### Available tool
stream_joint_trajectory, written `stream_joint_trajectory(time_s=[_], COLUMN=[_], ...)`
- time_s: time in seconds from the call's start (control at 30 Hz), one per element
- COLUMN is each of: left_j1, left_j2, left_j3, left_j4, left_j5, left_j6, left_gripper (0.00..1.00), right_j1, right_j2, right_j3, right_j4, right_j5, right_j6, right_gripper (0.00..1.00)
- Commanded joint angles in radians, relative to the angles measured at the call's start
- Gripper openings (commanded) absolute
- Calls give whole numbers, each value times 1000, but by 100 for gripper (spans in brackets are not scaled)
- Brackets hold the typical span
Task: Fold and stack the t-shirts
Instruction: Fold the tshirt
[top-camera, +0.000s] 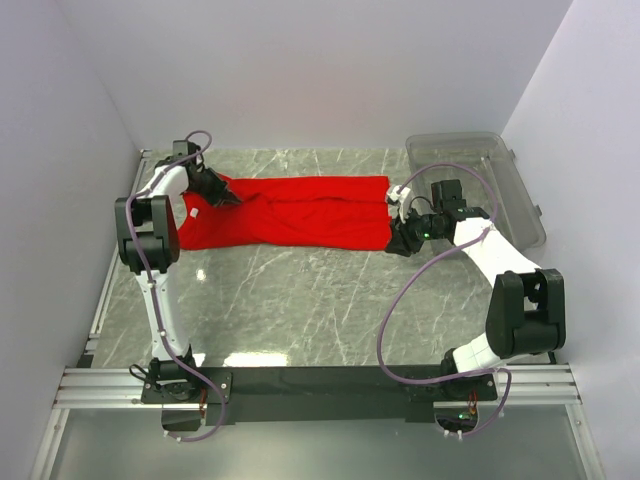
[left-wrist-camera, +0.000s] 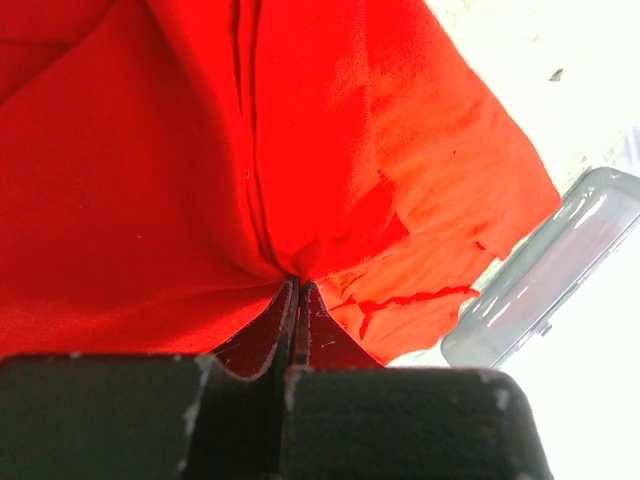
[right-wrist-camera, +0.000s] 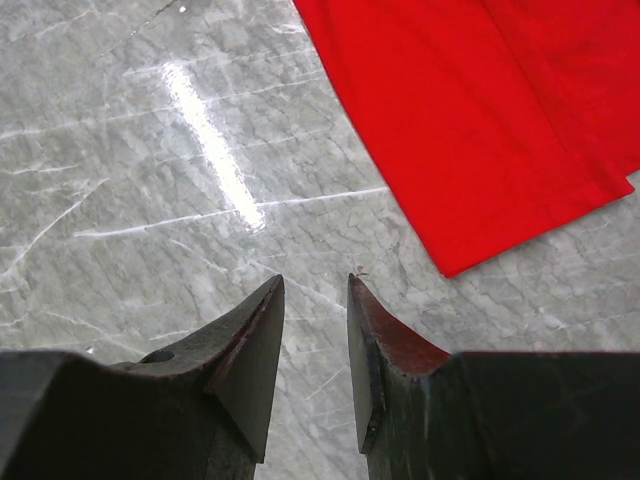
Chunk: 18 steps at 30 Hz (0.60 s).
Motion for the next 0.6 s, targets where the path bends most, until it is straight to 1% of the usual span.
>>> stream_joint_trajectory(time_s=[0.0, 0.07, 0.1, 0.17, 0.27, 0.3, 0.4, 0.47, 0.5, 0.57], left_j1=[8, 9, 11, 11, 14, 14, 16, 15, 16, 15], left_j2=[-13, 15, 22, 29, 19, 21, 24, 24, 23, 16], left_j3=[50, 77, 109, 122, 105, 102, 98, 97, 94, 85], left_j4=[-22, -66, -90, -136, -139, -142, -143, -139, -137, -122], left_j5=[52, 78, 72, 52, 16, 12, 13, 18, 15, 24], left_j6=[49, 74, 103, 130, 143, 144, 143, 140, 138, 132], left_gripper=[1, 1, 1, 2, 11, 16, 18, 23, 27, 28], right_j1=[-10, -11, -11, -11, -11, -13, -11, -10, -11, -11], right_j2=[-15, -16, -13, -13, -13, -11, -10, -11, -13, -13], right_j3=[11, 11, 11, 14, 13, 14, 17, 19, 19, 18], right_j4=[13, 13, 16, 15, 17, 17, 12, 12, 12, 10], right_j5=[-22, -22, -22, -23, -27, -27, -28, -28, -28, -30], right_j6=[-5, -6, -6, -5, -2, -2, -5, -8, -6, -6], right_gripper=[39, 39, 39, 39, 39, 39, 39, 39, 39, 39])
